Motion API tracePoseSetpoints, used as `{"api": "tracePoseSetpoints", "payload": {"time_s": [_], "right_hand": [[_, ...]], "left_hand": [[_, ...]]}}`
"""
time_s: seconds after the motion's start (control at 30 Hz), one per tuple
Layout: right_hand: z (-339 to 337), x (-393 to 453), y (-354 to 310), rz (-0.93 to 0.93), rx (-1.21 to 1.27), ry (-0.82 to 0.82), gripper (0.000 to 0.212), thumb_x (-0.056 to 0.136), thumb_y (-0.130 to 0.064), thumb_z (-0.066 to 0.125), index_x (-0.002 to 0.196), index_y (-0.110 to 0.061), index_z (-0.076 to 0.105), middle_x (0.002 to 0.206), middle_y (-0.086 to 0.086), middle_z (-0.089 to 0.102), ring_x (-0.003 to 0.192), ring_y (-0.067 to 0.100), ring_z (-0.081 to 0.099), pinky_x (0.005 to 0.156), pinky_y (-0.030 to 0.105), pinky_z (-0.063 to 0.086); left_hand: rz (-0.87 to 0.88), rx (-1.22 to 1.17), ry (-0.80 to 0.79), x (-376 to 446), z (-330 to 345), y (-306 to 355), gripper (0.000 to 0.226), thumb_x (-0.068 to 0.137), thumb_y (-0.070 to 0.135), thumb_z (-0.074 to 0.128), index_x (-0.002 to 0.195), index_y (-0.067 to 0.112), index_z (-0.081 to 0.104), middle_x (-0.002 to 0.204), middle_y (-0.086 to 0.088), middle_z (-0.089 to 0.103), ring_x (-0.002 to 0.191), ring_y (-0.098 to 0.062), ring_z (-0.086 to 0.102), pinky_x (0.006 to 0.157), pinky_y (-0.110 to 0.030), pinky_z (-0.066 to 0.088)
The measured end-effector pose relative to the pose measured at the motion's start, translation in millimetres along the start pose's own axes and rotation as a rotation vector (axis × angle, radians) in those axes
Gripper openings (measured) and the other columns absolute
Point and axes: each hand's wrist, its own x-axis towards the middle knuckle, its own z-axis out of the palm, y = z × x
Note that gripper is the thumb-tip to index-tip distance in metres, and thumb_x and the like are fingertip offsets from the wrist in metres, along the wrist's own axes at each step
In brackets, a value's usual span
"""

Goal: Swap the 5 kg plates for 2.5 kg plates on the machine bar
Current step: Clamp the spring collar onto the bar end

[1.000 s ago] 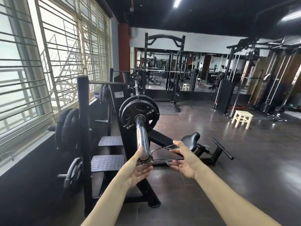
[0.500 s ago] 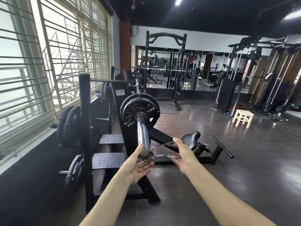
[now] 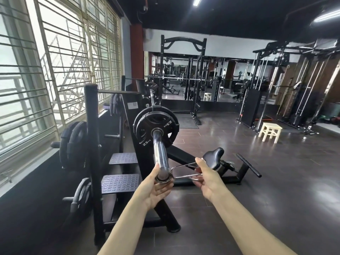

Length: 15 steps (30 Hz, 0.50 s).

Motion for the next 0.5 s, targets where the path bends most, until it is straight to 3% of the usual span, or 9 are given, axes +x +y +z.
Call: {"api": "tracePoseSetpoints", "payload": {"time_s": [0.2,0.33,0.5], "right_hand": [[19,25,-18,-0.004,-0.077,0.006,0.032,0.089,-0.045,0.071,0.082,-0.014,0.063,0.084,0.001,0.056,0.075,0.016,0.055,0.078,0.034,0.054],[24,42,-14,0.044,-0.022,0.003,0.034,0.088,-0.048,0.072,0.089,-0.016,0.059,0.090,0.002,0.053,0.080,0.018,0.057,0.064,0.029,0.050],[30,55,-15,0.058,-0.006,-0.016,0.035,0.088,-0.050,0.071,0.090,-0.019,0.056,0.099,0.002,0.054,0.088,0.021,0.059,0.063,0.029,0.050]], "left_hand": [[-0.038,-0.036,-0.028,22,7,19,0.070,0.086,0.061,0.063,0.121,0.000,0.066,0.100,-0.019,0.076,0.089,-0.029,0.071,0.092,-0.042,0.054],[-0.102,-0.110,-0.075,41,6,36,0.077,0.079,0.054,0.071,0.131,-0.001,0.059,0.096,-0.021,0.071,0.075,-0.030,0.071,0.071,-0.040,0.062],[-0.146,-0.051,-0.053,56,1,44,0.083,0.068,0.054,0.077,0.129,0.000,0.061,0.108,-0.018,0.072,0.083,-0.031,0.072,0.063,-0.037,0.063]]}}
